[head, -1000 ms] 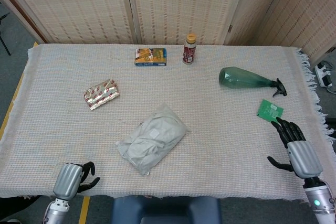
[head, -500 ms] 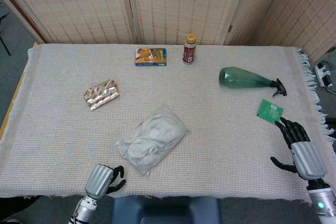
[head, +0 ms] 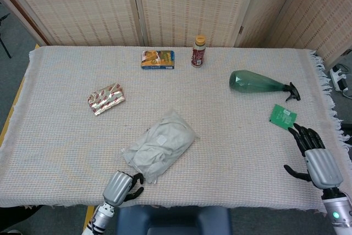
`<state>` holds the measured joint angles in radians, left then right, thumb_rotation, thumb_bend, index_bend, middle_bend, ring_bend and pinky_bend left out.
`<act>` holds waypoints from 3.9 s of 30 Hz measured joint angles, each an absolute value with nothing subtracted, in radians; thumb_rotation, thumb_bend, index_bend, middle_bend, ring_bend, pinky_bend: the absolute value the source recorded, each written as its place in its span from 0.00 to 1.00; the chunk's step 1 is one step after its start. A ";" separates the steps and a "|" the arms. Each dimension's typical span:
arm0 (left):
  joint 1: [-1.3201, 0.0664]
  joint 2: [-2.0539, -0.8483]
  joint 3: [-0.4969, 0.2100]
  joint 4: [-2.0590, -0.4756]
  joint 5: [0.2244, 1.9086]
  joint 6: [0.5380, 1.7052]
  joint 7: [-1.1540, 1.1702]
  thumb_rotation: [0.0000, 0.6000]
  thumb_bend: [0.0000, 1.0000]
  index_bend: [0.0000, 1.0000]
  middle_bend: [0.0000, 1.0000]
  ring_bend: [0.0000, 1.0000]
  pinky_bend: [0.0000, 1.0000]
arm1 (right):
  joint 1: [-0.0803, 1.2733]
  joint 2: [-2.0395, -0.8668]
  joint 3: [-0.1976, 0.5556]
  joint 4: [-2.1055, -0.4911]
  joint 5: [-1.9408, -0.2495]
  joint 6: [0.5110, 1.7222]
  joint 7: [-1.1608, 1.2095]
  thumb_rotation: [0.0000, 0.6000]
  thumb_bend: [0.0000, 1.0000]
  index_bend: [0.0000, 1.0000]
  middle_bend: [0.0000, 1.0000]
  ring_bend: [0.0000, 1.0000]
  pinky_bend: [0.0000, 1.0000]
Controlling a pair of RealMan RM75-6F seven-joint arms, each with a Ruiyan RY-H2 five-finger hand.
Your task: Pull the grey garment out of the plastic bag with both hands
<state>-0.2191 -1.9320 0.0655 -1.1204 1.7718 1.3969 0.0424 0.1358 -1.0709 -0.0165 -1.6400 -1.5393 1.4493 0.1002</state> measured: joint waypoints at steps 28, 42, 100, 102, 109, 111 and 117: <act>-0.271 -2.104 0.056 -0.869 1.757 1.483 -0.092 1.00 0.22 0.55 1.00 1.00 1.00 | 0.122 -1.042 0.000 -1.650 -1.542 1.432 0.119 1.00 0.15 0.00 0.00 0.00 0.00; -0.296 -2.183 0.036 -0.714 1.738 1.531 -0.148 1.00 0.34 0.54 1.00 1.00 1.00 | 0.114 -1.024 0.001 -1.655 -1.555 1.434 0.140 1.00 0.15 0.00 0.00 0.00 0.00; -0.275 -2.001 0.092 -0.900 1.758 1.643 -0.090 1.00 0.56 0.80 1.00 1.00 1.00 | 0.447 -1.356 0.164 -1.567 -1.339 1.025 -0.065 1.00 0.17 0.27 0.00 0.00 0.00; -0.276 -2.000 0.091 -0.901 1.758 1.639 -0.089 1.00 0.56 0.80 1.00 1.00 1.00 | 0.465 -1.414 0.171 -1.542 -1.312 1.008 -0.077 1.00 0.17 0.28 0.00 0.00 0.00; -0.280 -1.995 0.075 -0.900 1.749 1.634 -0.098 1.00 0.55 0.80 1.00 1.00 1.00 | 0.519 -1.588 0.191 -1.458 -1.250 0.981 -0.090 1.00 0.17 0.35 0.00 0.00 0.00; -0.281 -1.993 0.072 -0.899 1.747 1.633 -0.104 1.00 0.55 0.80 1.00 1.00 1.00 | 0.530 -1.626 0.197 -1.434 -1.241 0.985 -0.095 1.00 0.18 0.37 0.00 0.00 0.00; -0.283 -1.990 0.067 -0.893 1.744 1.629 -0.115 1.00 0.56 0.80 1.00 1.00 1.00 | 0.557 -1.709 0.212 -1.376 -1.220 1.002 -0.109 1.00 0.19 0.42 0.00 0.00 0.00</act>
<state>-0.2829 -1.9905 0.0674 -0.8931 1.7437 1.6293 -0.1153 0.5568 -1.7095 0.2120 -1.3763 -1.2203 1.0022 -0.1092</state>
